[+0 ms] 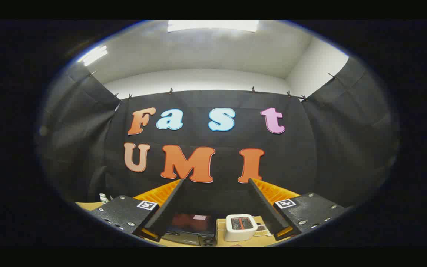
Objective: Open the toaster oven, put the food inside, and close the toaster oven door.
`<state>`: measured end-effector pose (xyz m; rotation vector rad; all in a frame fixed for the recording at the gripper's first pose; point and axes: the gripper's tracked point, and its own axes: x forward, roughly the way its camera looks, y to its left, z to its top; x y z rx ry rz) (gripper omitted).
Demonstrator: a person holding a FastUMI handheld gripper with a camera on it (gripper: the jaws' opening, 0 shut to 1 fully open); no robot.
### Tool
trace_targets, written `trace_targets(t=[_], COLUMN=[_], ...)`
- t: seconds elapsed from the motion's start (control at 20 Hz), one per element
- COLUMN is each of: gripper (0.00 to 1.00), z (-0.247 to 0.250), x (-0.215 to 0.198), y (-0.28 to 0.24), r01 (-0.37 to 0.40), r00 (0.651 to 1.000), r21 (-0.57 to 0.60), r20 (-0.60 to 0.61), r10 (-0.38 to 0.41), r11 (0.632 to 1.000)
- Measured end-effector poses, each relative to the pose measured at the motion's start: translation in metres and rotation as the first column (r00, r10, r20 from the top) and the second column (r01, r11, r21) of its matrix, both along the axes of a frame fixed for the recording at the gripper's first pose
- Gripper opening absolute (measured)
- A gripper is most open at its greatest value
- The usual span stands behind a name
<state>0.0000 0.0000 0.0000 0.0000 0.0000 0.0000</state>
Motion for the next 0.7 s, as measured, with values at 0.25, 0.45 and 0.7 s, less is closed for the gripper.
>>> trace_targets(t=[0.25,0.45,0.7], gripper=[0.99,0.99,0.99], z=[-0.011,-0.019,-0.032], x=[0.006,0.012,0.019], y=[0.015,0.019,0.022], r01=[-0.002,0.004,0.013], r00=[0.999,0.998,0.994], r21=[0.007,0.016,0.032], r20=[-0.042,-0.07,-0.106], r10=[0.003,-0.003,-0.009], r11=[1.0,1.0,0.999])
